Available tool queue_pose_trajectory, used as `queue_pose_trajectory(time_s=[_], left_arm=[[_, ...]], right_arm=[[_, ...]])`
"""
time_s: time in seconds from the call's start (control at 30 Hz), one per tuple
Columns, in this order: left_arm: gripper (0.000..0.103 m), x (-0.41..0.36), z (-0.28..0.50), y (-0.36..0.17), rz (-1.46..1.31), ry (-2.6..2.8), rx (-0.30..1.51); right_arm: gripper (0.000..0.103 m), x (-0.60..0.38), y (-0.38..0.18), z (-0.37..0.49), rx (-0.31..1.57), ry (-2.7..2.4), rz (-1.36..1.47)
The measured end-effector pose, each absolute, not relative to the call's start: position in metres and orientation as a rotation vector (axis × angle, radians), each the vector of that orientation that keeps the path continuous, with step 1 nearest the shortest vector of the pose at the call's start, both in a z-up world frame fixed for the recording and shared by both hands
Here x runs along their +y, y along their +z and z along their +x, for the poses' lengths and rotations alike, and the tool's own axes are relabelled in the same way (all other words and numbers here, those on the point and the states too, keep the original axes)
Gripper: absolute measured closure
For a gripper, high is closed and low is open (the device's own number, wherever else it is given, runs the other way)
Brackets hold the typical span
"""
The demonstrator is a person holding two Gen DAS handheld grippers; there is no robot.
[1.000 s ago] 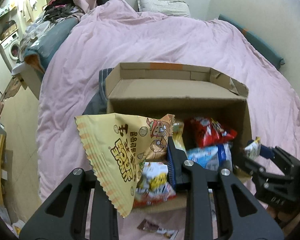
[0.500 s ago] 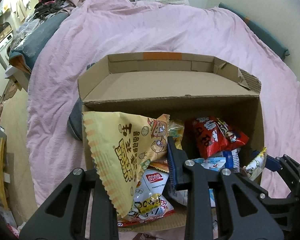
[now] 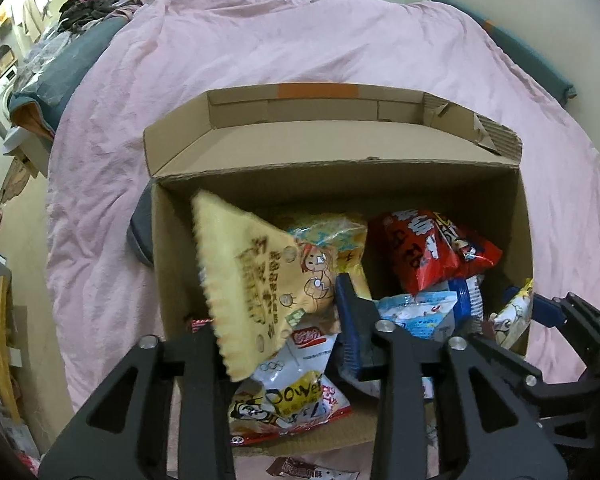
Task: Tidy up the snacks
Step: 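Open both grippers to release the packet and bar into the box, then move both grippers back toward the remaining snacks beside the box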
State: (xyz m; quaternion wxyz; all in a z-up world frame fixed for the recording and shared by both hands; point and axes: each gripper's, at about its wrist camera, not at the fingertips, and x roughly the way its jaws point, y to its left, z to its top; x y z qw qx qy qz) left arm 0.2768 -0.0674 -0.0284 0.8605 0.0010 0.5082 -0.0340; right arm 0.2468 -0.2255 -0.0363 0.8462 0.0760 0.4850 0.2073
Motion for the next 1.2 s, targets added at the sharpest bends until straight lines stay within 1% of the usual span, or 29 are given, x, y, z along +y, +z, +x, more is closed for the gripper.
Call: queue_pose_trajectory(time_s=[0.03, 0.1, 0.13, 0.17, 0.2, 0.23, 0.3, 0.33, 0.4, 0.47, 0.57, 0.9, 0.93, 1.0, 1.2], left_arm=[[0.063, -0.066, 0.276, -0.028, -0.004, -0.068, 1.067], [0.051, -0.063, 0.274, -0.026, -0.02, -0.067, 1.063], [0.047, -0.062, 0.273, -0.024, -0.028, -0.065, 1.061], [0.039, -0.062, 0.273, -0.022, -0.033, -0.067, 1.059], [0.035, -0.061, 0.271, -0.02, -0.04, -0.079, 1.057], [0.035, -0.062, 0.271, -0.019, -0.04, -0.089, 1.054], [0.035, -0.062, 0.267, -0.014, -0.023, -0.081, 1.029], [0.034, -0.062, 0.266, -0.012, -0.02, -0.078, 1.018], [0.024, -0.062, 0.265, -0.009, -0.021, -0.071, 1.009], [0.02, -0.061, 0.263, -0.007, -0.025, -0.059, 0.996], [0.016, -0.061, 0.261, -0.003, -0.013, -0.026, 0.99], [0.016, -0.06, 0.244, 0.008, -0.026, 0.011, 0.981], [0.015, -0.06, 0.241, 0.009, -0.024, 0.016, 0.978], [0.003, -0.059, 0.235, 0.011, -0.027, 0.019, 0.973], [0.001, -0.053, 0.213, 0.015, -0.025, 0.039, 0.957]], right_arm=[[0.026, -0.225, -0.036, 0.246, 1.023, 0.438, 0.161], [0.022, -0.225, -0.036, 0.246, 1.026, 0.447, 0.169], [0.022, -0.225, -0.036, 0.245, 1.026, 0.45, 0.173], [0.02, -0.224, -0.035, 0.245, 1.025, 0.45, 0.172], [0.016, -0.224, -0.035, 0.244, 1.024, 0.454, 0.17], [0.012, -0.224, -0.034, 0.244, 1.025, 0.458, 0.171], [0.002, -0.226, -0.032, 0.244, 1.025, 0.481, 0.203], [0.0, -0.227, -0.03, 0.243, 1.022, 0.496, 0.222], [0.0, -0.229, -0.026, 0.242, 1.004, 0.493, 0.234], [0.0, -0.23, -0.022, 0.241, 0.989, 0.476, 0.223], [0.0, -0.234, -0.017, 0.24, 0.967, 0.474, 0.237], [0.0, -0.241, -0.009, 0.238, 0.936, 0.453, 0.245], [0.0, -0.241, -0.008, 0.237, 0.935, 0.453, 0.246], [0.0, -0.242, -0.007, 0.235, 0.928, 0.45, 0.245], [0.0, -0.243, -0.001, 0.225, 0.911, 0.442, 0.245]])
